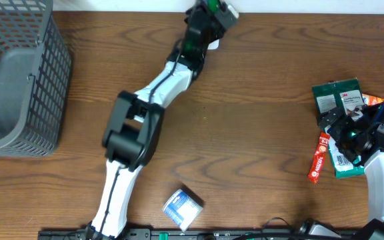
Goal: Scan the item barcode
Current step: 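Carry the jar right away from the scanner with the left gripper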
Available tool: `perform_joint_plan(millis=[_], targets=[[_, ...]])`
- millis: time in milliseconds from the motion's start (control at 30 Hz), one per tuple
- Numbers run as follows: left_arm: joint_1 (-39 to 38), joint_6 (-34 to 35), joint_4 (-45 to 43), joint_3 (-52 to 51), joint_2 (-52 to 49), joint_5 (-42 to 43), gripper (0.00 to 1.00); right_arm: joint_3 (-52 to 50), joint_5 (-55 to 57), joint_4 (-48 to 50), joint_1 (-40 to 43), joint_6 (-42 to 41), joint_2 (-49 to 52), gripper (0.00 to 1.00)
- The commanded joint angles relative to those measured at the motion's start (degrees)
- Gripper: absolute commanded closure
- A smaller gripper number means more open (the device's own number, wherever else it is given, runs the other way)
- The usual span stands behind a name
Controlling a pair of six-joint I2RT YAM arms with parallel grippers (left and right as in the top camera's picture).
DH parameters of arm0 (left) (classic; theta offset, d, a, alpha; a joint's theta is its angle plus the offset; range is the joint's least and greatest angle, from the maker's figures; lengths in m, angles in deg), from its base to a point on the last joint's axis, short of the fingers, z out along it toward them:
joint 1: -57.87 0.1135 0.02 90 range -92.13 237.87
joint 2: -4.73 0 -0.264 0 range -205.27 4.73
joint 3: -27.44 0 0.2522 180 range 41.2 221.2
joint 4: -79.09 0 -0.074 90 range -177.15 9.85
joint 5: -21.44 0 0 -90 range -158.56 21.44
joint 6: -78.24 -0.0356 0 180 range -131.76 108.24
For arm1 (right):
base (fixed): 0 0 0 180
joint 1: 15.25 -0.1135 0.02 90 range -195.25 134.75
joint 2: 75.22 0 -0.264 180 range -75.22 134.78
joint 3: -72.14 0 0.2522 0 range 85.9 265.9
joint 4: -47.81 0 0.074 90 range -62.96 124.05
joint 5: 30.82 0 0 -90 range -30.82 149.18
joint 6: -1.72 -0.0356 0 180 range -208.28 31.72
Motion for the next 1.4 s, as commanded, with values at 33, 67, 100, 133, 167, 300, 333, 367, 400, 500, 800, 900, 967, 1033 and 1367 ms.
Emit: perform_joint_plan(millis=[33,67,100,133,167,300,333,367,400,500,800,900,967,1033,1367], targets=[[0.11,16.44,8.13,1.4,12.61,-0.72,0.49,0.28,-0.66,-0.02,0.61,-0.24,0.09,0.01],[0.11,18.51,10.58,1.4,14.1,-0.7,0.49,0.28,-0.63,-0.02,0.61,-0.24,0.09,0.01],[0.11,20.65,13.33,1.4,15.78,-0.68,0.49,0.28,-0.63,-0.02,0.61,-0.24,0.09,0.01],[0.11,22.82,16.46,1.4,17.68,-0.7,0.49,0.28,-0.66,-0.02,0.61,-0.24,0.09,0.01],[0.11,25.03,19.15,1.4,19.32,-0.68,0.49,0.28,-0.66,0.0,0.61,-0.24,0.09,0.01],[0.11,35.65,31.23,1.4,25.27,2.08,0.49,0.28,-0.63,-0.02,0.59,-0.24,0.09,0.01],[0.11,38.25,34.27,1.4,26.36,3.41,0.49,0.28,-0.63,-0.02,0.61,-0.24,0.09,0.01],[0.11,40.74,37.33,1.4,27.32,5.11,0.49,0.28,-0.66,-0.02,0.59,-0.24,0.09,0.01],[0.11,43.19,40.3,1.38,28.0,7.19,0.49,0.28,-0.66,0.04,0.61,-0.24,0.09,0.01],[0.11,49.57,48.02,1.38,28.59,14.91,0.49,0.28,-0.66,0.39,0.59,-0.46,0.09,0.01],[-3.5,57.09,57.86,0.59,24.41,26.73,0.49,0.5,-10.23,-0.33,1.05,-1.01,-0.11,0.01],[-6.91,57.07,57.24,0.59,22.12,26.69,0.49,4.13,-14.32,-4.57,2.29,-0.22,-0.2,0.01],[-9.51,57.07,56.08,0.59,20.24,26.69,0.49,9.9,-8.7,-13.05,2.6,0.48,-0.2,0.01],[-11.85,57.07,54.34,0.59,18.56,26.69,0.49,17.03,-2.1,-22.12,2.58,2.73,-0.2,0.01],[-23.91,57.27,47.39,0.59,11.56,25.16,0.48,45.13,3.65,-45.97,2.58,9.05,-0.2,0.01]])
